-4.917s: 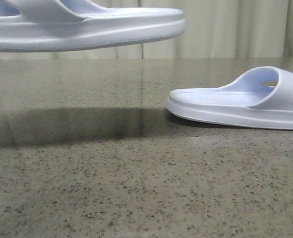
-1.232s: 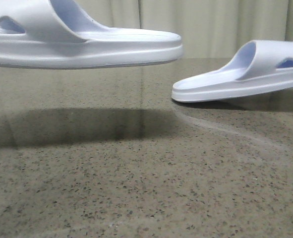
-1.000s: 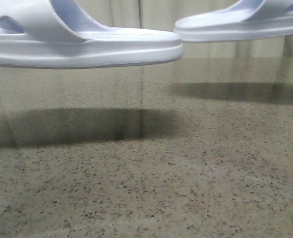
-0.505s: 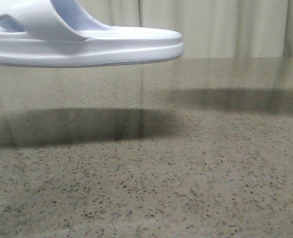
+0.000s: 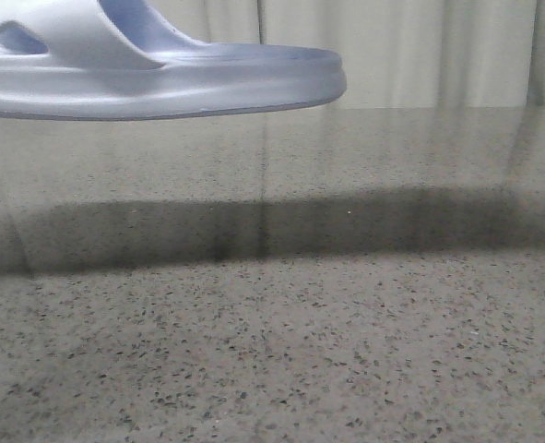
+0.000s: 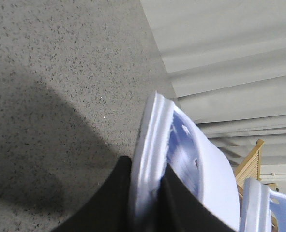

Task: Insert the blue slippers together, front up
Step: 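Move the right-held slipper over the left-held slipper, stacking them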

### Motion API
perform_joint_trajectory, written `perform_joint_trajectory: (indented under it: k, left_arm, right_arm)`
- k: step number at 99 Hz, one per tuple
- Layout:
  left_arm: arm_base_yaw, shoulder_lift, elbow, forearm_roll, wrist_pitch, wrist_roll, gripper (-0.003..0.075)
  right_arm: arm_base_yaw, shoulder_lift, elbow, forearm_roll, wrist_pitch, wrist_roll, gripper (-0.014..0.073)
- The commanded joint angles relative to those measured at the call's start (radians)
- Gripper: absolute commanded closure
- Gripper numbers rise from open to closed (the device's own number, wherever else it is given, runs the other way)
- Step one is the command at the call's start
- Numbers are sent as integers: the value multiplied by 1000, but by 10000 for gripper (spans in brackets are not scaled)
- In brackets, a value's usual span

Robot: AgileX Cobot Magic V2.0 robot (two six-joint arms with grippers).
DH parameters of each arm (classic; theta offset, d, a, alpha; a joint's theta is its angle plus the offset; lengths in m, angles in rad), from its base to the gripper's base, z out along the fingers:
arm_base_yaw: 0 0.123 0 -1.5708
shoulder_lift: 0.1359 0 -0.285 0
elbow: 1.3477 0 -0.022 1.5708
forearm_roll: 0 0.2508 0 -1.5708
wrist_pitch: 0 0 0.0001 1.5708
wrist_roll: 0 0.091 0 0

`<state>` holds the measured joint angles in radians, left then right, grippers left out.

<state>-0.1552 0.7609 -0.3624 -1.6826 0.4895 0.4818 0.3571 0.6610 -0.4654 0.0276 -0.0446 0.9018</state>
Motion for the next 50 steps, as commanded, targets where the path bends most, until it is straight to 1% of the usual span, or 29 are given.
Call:
perform_joint_trajectory:
  k: [1, 27, 50]
  left_arm:
    - [-2, -2, -36, -51, 44, 0, 704]
    - [-2, -2, -36, -58, 88, 0, 704]
    - [-2, -2, -36, -70, 101, 0, 704]
  right_arm:
    - [1, 18, -27, -14, -75, 1, 701]
    - [1, 72, -27, -14, -76, 1, 701]
    - [2, 72, -27, -14, -76, 1, 701]
